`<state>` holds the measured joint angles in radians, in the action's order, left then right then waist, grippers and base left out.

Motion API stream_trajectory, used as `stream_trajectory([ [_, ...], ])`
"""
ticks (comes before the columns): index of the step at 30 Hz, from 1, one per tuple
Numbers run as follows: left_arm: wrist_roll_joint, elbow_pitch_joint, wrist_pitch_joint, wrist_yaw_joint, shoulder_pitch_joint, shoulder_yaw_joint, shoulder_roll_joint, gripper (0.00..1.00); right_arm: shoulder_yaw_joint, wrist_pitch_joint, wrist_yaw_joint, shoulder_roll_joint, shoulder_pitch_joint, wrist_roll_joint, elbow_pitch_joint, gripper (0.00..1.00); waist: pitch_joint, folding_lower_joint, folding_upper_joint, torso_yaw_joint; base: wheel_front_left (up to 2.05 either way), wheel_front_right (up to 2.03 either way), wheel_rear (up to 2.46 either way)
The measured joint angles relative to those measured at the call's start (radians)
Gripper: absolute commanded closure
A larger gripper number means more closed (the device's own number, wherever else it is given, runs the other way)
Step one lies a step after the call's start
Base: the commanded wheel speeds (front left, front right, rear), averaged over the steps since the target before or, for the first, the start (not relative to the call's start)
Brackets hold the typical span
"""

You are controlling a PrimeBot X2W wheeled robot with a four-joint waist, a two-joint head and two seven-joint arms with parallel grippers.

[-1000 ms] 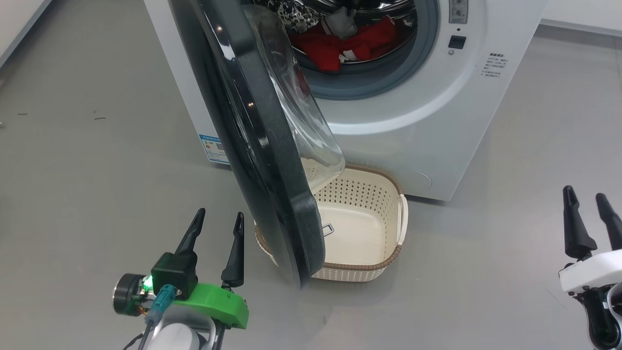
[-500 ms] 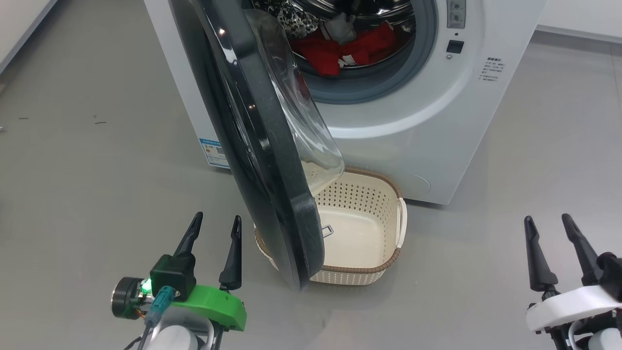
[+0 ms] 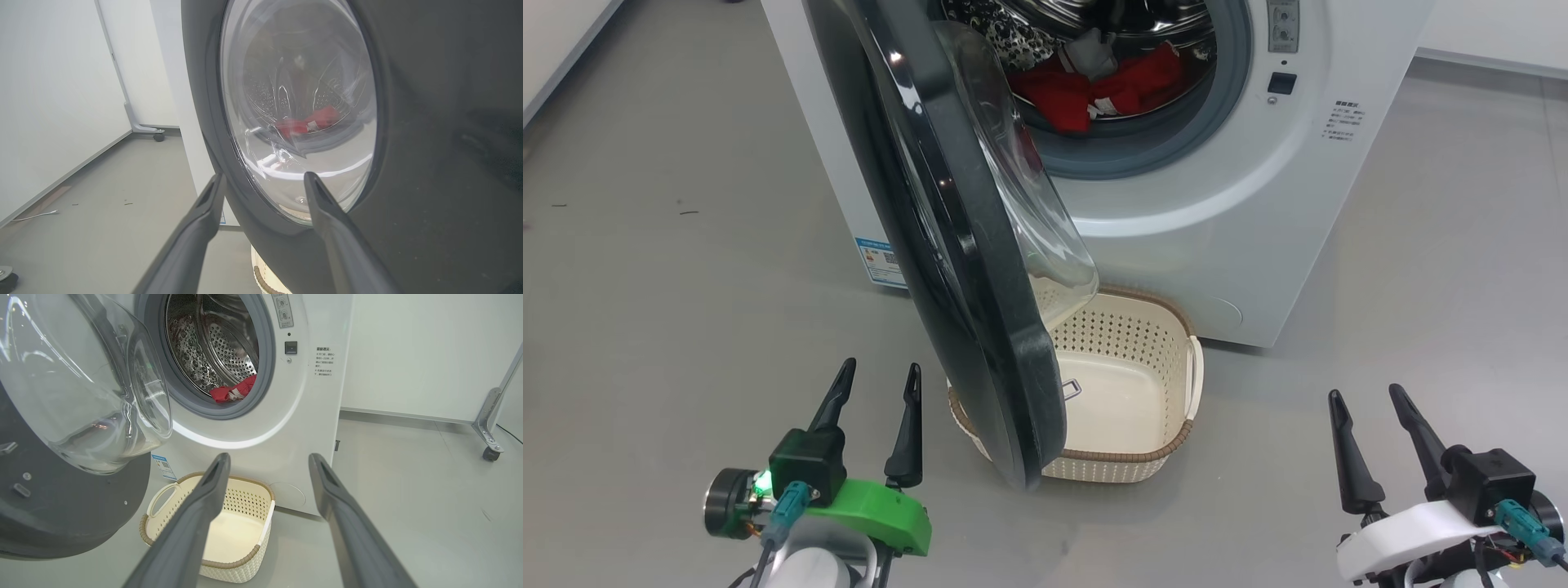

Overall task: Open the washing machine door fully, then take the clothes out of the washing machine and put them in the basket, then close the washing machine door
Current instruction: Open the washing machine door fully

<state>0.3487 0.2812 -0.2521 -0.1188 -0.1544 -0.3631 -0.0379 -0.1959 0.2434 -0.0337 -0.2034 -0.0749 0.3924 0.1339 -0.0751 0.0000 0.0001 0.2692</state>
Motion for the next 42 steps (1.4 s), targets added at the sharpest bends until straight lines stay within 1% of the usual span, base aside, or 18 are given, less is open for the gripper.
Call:
stream_trajectory([
  [4,-0.003,0.000,0.000,0.000,0.001,0.002,0.000,0.00,-0.009,0.000,0.000,0.020,0.000,-0.008,0.002,0.00,0.002,0.0000,0.0000,-0.003,0.00,0.00,0.00],
  [18,-0.003,0.004,0.000,0.000,0.001,0.003,0.000,0.00,-0.001,0.001,0.000,0.047,0.001,-0.035,0.011,0.00,0.008,0.0000,0.0000,-0.008,0.00,0.00,0.00],
  [20,-0.003,0.009,0.000,0.000,0.001,-0.001,0.000,0.44,0.007,0.001,0.000,0.050,0.001,-0.036,0.011,0.00,0.012,0.0000,0.0000,-0.007,0.00,0.00,0.00],
  [21,-0.003,0.009,0.000,0.000,0.002,0.001,0.001,0.64,0.009,0.001,0.000,0.050,0.001,-0.038,0.011,0.00,0.013,0.0000,0.0000,-0.005,0.00,0.00,0.00],
  [22,-0.002,0.009,0.000,0.000,0.003,0.003,0.000,0.91,0.011,0.001,0.000,0.050,0.001,-0.040,0.011,0.00,0.014,0.0000,0.0000,-0.004,0.00,0.00,0.00],
  [23,-0.002,0.010,0.000,0.000,0.003,0.004,-0.001,1.00,0.012,0.001,0.000,0.051,0.001,-0.042,0.011,0.00,0.015,0.0000,0.0000,-0.004,0.00,0.00,0.00],
  [31,-0.010,0.008,0.000,0.000,0.004,0.006,-0.001,1.00,0.023,0.001,0.001,0.063,0.001,-0.052,0.017,0.00,0.022,0.0000,0.0000,0.001,0.00,0.00,0.00],
  [37,-0.018,-0.015,0.000,0.000,0.003,0.034,0.000,1.00,0.027,0.001,0.004,0.076,0.000,-0.062,0.019,0.00,0.031,0.0000,0.0000,0.003,0.00,0.00,0.00],
  [40,-0.018,-0.068,0.000,0.000,0.000,0.045,-0.001,1.00,0.029,0.001,0.005,0.078,0.000,-0.068,0.021,0.00,0.035,0.0000,0.0000,0.004,0.00,0.00,0.00],
  [42,-0.028,-0.145,0.000,0.000,-0.016,0.061,0.000,1.00,0.031,0.001,0.006,0.080,-0.001,-0.073,0.023,0.00,0.038,0.0000,0.0000,0.005,0.00,0.00,0.00],
])
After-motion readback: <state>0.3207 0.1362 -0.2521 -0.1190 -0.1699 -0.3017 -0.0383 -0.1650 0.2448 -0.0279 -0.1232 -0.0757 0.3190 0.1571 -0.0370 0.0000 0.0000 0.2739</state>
